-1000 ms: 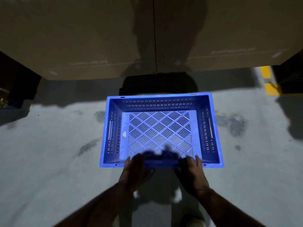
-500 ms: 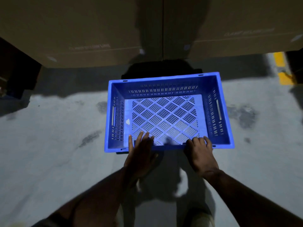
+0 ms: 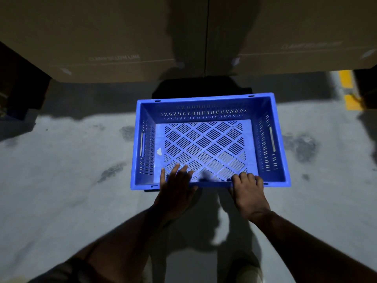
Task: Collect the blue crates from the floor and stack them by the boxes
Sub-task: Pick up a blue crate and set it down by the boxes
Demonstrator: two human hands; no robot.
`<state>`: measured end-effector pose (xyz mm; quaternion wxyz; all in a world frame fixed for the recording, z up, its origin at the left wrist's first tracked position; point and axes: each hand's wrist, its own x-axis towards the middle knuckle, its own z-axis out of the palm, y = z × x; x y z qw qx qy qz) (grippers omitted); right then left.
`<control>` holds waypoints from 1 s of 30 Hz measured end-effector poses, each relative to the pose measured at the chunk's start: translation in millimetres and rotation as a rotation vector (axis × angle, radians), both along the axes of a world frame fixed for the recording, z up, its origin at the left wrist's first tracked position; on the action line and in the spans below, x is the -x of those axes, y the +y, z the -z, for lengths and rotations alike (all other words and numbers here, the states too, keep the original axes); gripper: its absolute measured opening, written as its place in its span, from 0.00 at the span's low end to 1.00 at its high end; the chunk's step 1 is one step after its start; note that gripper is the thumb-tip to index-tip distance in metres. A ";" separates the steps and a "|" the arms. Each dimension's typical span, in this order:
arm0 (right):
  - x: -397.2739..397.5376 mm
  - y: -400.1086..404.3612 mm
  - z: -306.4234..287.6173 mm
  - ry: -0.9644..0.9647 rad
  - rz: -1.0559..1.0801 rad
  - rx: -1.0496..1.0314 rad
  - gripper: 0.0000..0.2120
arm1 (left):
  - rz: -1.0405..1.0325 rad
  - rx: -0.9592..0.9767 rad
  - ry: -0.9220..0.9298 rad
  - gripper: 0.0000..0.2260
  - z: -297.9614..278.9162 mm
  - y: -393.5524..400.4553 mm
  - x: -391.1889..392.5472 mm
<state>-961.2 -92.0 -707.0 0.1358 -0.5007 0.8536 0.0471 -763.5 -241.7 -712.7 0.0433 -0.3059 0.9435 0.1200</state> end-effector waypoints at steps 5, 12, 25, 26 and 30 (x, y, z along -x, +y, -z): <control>-13.3 -3.3 0.2 0.013 0.108 -0.105 0.20 | -0.047 0.021 -0.011 0.25 -4.7 5.2 2.9; -10.7 -7.8 -15.9 -0.062 0.074 -0.335 0.34 | -0.156 -0.061 -0.097 0.30 -17.9 14.1 -2.4; -53.1 -17.8 -299.3 -0.381 0.269 -0.135 0.33 | -0.392 -0.135 0.043 0.41 -309.3 32.7 -7.5; -57.0 -18.6 -327.9 -0.387 0.272 -0.121 0.33 | -0.399 -0.150 0.014 0.42 -338.0 37.3 -6.9; -79.6 -12.1 -439.5 -0.367 0.211 -0.043 0.31 | -0.430 -0.129 -0.055 0.43 -445.2 62.1 -17.9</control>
